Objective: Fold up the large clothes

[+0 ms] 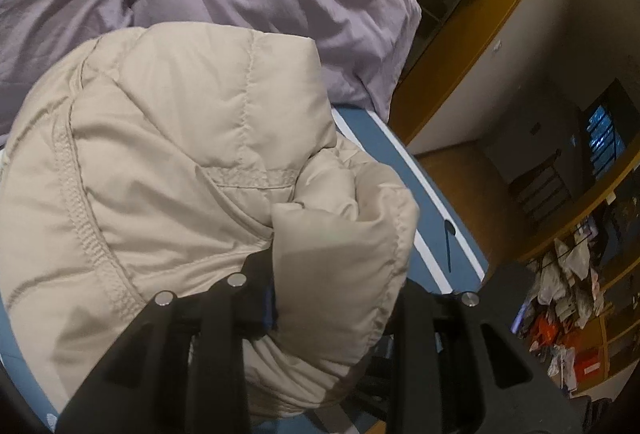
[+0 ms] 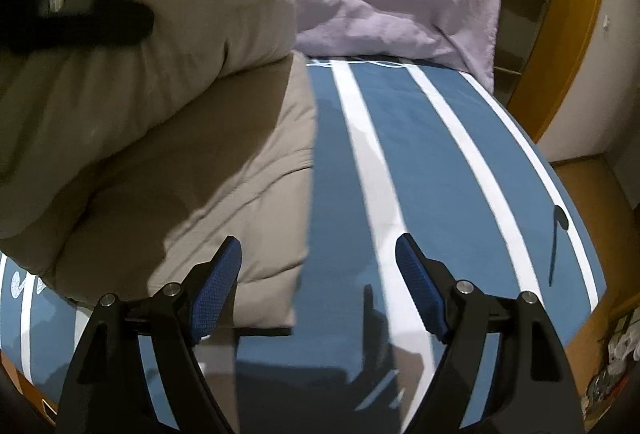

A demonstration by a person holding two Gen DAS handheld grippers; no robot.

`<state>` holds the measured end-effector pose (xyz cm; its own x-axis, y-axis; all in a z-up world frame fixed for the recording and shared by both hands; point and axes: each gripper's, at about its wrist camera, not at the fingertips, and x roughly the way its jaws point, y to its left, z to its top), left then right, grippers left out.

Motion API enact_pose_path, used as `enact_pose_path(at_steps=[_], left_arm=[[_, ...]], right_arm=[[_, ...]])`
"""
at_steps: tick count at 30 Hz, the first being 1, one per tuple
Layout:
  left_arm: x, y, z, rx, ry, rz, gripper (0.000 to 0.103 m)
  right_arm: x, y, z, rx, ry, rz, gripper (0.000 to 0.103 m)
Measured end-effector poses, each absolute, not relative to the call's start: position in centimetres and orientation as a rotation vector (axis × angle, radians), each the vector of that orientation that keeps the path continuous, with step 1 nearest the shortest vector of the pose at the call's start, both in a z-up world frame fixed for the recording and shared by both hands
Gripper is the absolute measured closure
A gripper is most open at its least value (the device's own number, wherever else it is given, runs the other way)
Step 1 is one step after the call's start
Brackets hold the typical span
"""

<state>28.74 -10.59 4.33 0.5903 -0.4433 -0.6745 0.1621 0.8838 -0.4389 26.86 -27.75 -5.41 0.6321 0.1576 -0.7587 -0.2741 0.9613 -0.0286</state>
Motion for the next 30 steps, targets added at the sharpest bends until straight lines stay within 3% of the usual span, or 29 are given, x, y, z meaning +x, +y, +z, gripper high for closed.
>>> enact_pose_path(at_steps=[6, 9, 11, 13, 24, 30], left_arm=[[29.2, -12.4, 3.4, -0.309, 0.901, -0.358, 0.071], [28.9, -12.7, 3.9, -0.294, 0.896, -0.356, 0.062], [28.5, -12.6, 4.7, -0.285, 0.882, -0.360, 0.047], [28.1, -12.4, 5.7, -0.274, 0.864, -0.352, 0.043], [25.4, -8.0, 12.0, -0.265, 0.717, -0.309, 0.029], [25.6, -2.9, 11.6, -0.271, 0.732, -0.184, 0.028]], right_arm=[[27.7, -29.6, -5.4, -0.120, 0.858, 0.213, 0.023], [28.3, -30.3, -5.5, -0.104, 0.862, 0.191, 0.023], [28.6, -30.8, -5.3, -0.089, 0.863, 0.177, 0.023], [28.9, -31.0, -5.0, -0.080, 0.858, 0.168, 0.023], [29.3, -30.3, -1.5, -0.061, 0.786, 0.134, 0.023], [29.3, -29.8, 0.2, -0.055, 0.761, 0.125, 0.023]])
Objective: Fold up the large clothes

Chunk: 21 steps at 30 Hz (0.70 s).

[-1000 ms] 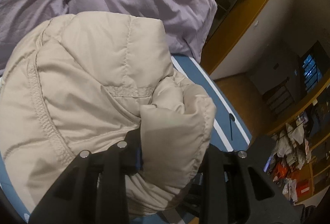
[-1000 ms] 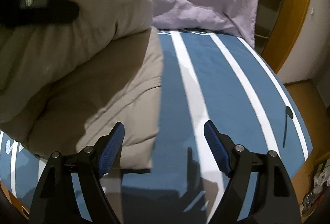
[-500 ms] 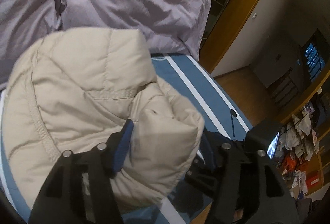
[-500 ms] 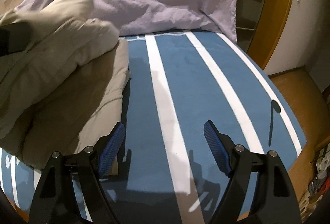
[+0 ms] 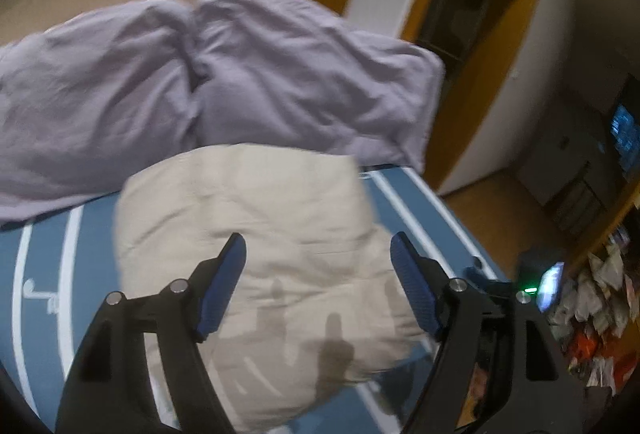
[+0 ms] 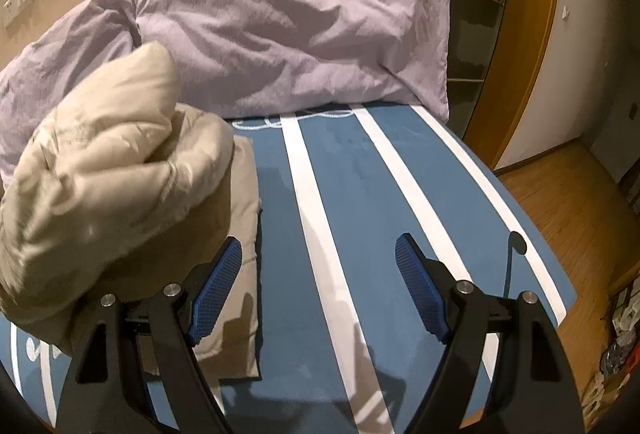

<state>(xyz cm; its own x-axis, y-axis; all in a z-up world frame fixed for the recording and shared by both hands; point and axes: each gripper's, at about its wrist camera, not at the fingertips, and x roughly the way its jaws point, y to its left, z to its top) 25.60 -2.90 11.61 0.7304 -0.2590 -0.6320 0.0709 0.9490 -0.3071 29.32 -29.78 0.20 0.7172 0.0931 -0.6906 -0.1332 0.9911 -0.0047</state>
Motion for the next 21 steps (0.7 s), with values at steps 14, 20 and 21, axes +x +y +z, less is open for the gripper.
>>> enact_pose_path(at_steps=[14, 20, 21], left_arm=[[26.9, 5.0, 4.8, -0.333, 0.875, 0.009, 0.028], [26.9, 4.2, 2.8, -0.357, 0.891, -0.010, 0.028], [26.9, 4.0, 2.7, -0.352, 0.892, -0.014, 0.028]], right_arm=[[29.0, -29.4, 1.3, -0.046, 0.772, 0.105, 0.023], [29.0, -30.2, 1.8, -0.037, 0.769, 0.088, 0.023], [29.1, -30.4, 1.9, -0.032, 0.767, 0.086, 0.023]])
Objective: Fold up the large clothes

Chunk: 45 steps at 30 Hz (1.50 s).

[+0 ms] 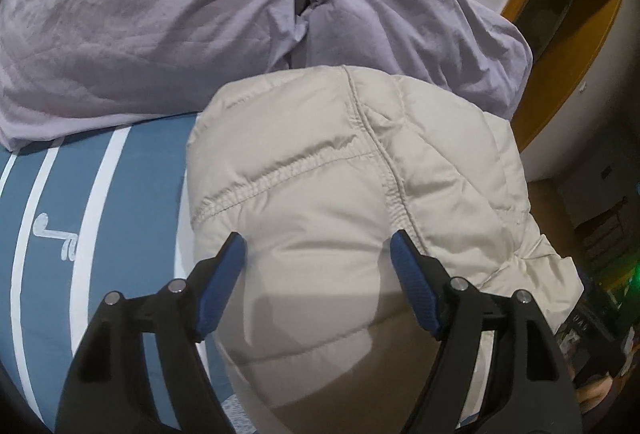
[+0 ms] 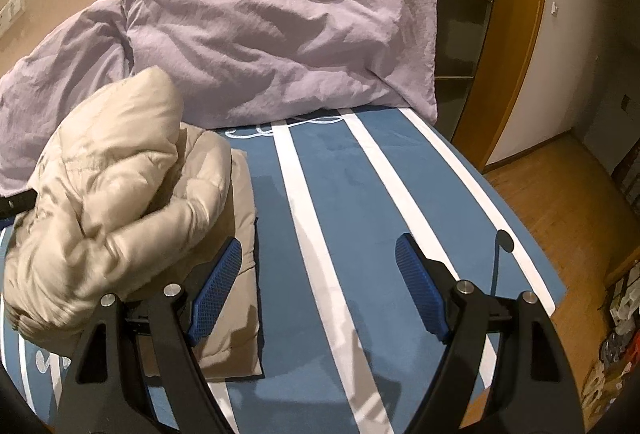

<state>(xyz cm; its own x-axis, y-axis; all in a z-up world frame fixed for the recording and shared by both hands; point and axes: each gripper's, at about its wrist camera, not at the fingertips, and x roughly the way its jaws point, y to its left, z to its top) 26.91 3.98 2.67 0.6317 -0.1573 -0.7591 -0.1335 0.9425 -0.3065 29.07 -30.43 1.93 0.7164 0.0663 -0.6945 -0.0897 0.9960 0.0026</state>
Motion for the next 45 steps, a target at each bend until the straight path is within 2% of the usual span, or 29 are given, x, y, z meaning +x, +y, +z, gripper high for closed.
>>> enact_pose_path(at_steps=[10, 16, 18, 21, 23, 32, 45], left_arm=[[27.6, 0.3, 1.5, -0.260, 0.894, -0.029, 0.028], [28.1, -1.5, 0.9, -0.216, 0.898, -0.023, 0.028], [28.2, -1.7, 0.8, -0.212, 0.900, -0.017, 0.028], [28.4, -2.0, 0.7, -0.206, 0.901, -0.007, 0.028], [28.4, -2.2, 0.6, -0.201, 0.901, 0.002, 0.028], [28.3, -2.3, 0.9, -0.200, 0.890, 0.016, 0.027], [28.1, -1.5, 2.7, -0.268, 0.843, 0.025, 0.025]], right_arm=[[29.5, -32.1, 3.6, 0.039, 0.746, 0.107, 0.024], [29.6, -30.3, 4.2, 0.075, 0.760, 0.243, 0.048], [29.6, -29.2, 4.1, 0.069, 0.773, 0.292, 0.060], [29.4, -27.3, 3.7, 0.052, 0.787, 0.365, 0.071], [29.3, -26.5, 3.5, 0.047, 0.790, 0.398, 0.074], [29.4, -24.5, 0.4, -0.006, 0.859, 0.433, 0.080], [30.3, -24.5, -2.5, 0.000, 0.888, 0.453, 0.080]])
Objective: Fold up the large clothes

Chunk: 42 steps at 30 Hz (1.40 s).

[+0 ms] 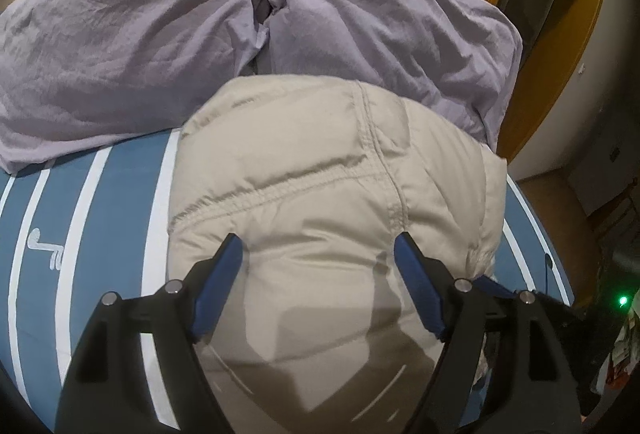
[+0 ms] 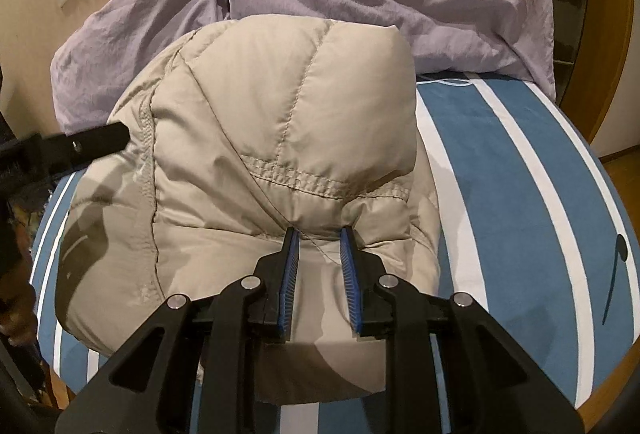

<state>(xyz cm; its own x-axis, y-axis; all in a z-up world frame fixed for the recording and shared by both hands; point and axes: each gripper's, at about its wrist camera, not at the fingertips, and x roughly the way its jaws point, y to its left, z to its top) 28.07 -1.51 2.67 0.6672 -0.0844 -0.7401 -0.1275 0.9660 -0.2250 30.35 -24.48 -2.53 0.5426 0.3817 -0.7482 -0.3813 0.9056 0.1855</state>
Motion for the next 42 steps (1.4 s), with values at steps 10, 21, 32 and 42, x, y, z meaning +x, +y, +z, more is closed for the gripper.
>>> enact_pose_path(at_steps=[10, 21, 32, 42], left_arm=[[29.3, -1.0, 3.1, -0.238, 0.791, 0.115, 0.023], [30.6, -1.7, 0.3, -0.154, 0.801, 0.164, 0.012], [31.3, -1.7, -0.6, -0.149, 0.803, 0.194, 0.009], [31.2, -1.7, -0.7, -0.150, 0.800, 0.197, 0.009]], right_arm=[[31.0, -24.7, -3.6, 0.015, 0.899, 0.479, 0.080], [30.9, -25.1, -2.9, 0.007, 0.886, 0.496, 0.079], [34.3, -26.1, 1.6, 0.089, 0.784, 0.541, 0.064], [38.3, -22.9, 2.4, 0.050, 0.699, 0.510, 0.064]])
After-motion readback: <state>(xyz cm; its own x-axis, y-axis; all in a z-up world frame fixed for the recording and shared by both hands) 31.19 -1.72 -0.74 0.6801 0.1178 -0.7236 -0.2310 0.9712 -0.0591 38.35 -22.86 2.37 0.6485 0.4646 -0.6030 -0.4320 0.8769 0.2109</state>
